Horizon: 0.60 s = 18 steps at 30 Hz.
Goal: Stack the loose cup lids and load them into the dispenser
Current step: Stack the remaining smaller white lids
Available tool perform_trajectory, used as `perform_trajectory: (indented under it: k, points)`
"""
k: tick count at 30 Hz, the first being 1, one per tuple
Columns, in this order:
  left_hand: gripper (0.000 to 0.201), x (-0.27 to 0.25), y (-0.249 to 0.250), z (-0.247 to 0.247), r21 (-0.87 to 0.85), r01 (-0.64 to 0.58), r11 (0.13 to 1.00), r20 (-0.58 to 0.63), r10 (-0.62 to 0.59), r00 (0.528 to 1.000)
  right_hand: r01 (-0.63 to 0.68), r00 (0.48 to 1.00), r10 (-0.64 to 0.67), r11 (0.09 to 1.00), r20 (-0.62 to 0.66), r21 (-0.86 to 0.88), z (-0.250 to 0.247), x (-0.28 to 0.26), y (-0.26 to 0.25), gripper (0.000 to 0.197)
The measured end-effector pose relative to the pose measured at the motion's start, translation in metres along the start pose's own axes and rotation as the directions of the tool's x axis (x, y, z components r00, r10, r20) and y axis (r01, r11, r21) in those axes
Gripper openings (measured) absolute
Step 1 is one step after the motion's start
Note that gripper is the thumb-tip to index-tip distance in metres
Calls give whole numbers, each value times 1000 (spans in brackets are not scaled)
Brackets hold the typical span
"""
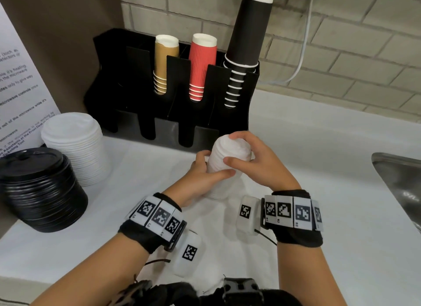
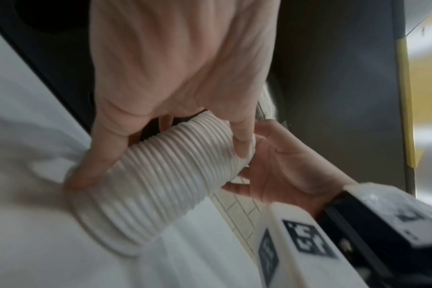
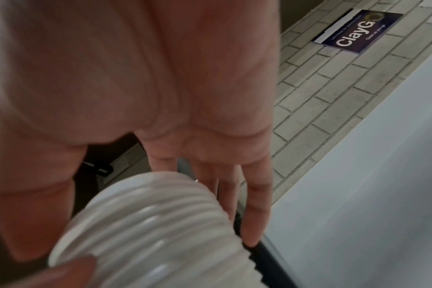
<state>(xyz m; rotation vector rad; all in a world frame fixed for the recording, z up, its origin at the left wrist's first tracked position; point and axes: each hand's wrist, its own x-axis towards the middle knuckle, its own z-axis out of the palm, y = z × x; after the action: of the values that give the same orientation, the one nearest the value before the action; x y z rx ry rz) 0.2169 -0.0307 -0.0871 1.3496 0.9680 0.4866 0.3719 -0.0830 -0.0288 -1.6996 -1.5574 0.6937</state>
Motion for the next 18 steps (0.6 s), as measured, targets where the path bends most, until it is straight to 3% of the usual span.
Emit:
perform_trajectory:
  k: [4,9,14,18]
  points:
    - [97,9,4,13,-32,-3,999,-49,2,999,-20,1000,19,995,-14,-95,-12,14,5,50]
    - [90,18,4,22,-93,-20,995,-86,12,996,-52,998,55,987,14,-152,-23,24,7,63]
    - [67,25,1,17,-82,-19,996,-134,8,991,-47,989,81,965,124,-258,-29,32,2,67]
    - [36,19,-2,-6,-21,-43,999,-184,38,982,-58,985,107,947,137,-316,-27,37,1,70]
